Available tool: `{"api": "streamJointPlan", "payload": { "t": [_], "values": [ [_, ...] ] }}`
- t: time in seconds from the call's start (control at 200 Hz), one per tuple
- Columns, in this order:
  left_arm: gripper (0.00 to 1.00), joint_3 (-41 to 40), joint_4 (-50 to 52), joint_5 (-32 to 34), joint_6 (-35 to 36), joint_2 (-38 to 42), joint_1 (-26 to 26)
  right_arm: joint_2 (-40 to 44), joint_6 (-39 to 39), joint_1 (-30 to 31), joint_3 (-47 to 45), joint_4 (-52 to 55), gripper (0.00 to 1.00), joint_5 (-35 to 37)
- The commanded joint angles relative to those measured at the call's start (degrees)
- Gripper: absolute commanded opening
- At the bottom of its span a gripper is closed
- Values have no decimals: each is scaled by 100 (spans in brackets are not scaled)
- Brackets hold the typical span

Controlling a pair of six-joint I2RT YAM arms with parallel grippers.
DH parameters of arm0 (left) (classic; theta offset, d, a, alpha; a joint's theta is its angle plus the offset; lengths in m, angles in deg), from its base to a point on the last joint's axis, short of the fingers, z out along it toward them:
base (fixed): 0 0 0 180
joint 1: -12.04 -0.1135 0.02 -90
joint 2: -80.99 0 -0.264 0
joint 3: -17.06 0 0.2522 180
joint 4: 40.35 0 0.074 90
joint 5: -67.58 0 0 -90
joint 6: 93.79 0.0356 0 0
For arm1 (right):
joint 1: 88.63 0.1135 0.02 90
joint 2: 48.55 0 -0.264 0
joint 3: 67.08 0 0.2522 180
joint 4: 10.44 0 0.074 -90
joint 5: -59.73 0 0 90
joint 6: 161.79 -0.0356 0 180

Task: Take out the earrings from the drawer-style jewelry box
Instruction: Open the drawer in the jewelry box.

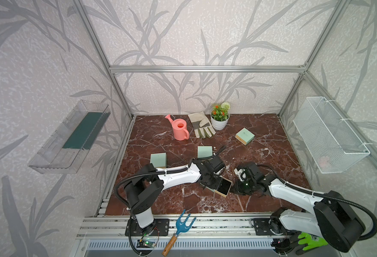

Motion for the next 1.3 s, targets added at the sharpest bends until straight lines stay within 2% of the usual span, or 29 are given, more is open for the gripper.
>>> {"api": "streamJointPlan", "payload": {
  "t": [0.0,0.285,0.47,0.625,0.85,0.985,1.12,1.165,1.294],
  "values": [
    [0,112,157,110,98,-101,2,94,30,-24,-80,195,0,69],
    [0,108,113,60,90,-101,-6,160,38,-24,-68,195,0,47],
    [0,143,108,-32,107,7,-15,286,154,-25,45,451,9,148],
    [0,165,114,-197,115,188,-89,676,215,-24,155,865,22,337],
    [0,8,-37,-496,31,769,-268,1401,695,-19,652,1764,21,810],
    [2,-171,-166,-871,-19,1299,-582,1323,858,-3,1012,1755,25,879],
    [27,-535,-199,-1145,-194,2141,-1169,782,1142,55,1468,1830,26,978],
    [38,-670,-161,-1135,-247,2466,-1385,611,1234,100,1614,1840,26,1038],
    [73,-804,346,-488,-147,3476,-1708,204,1344,277,1929,1778,26,1152]
  ]
}}
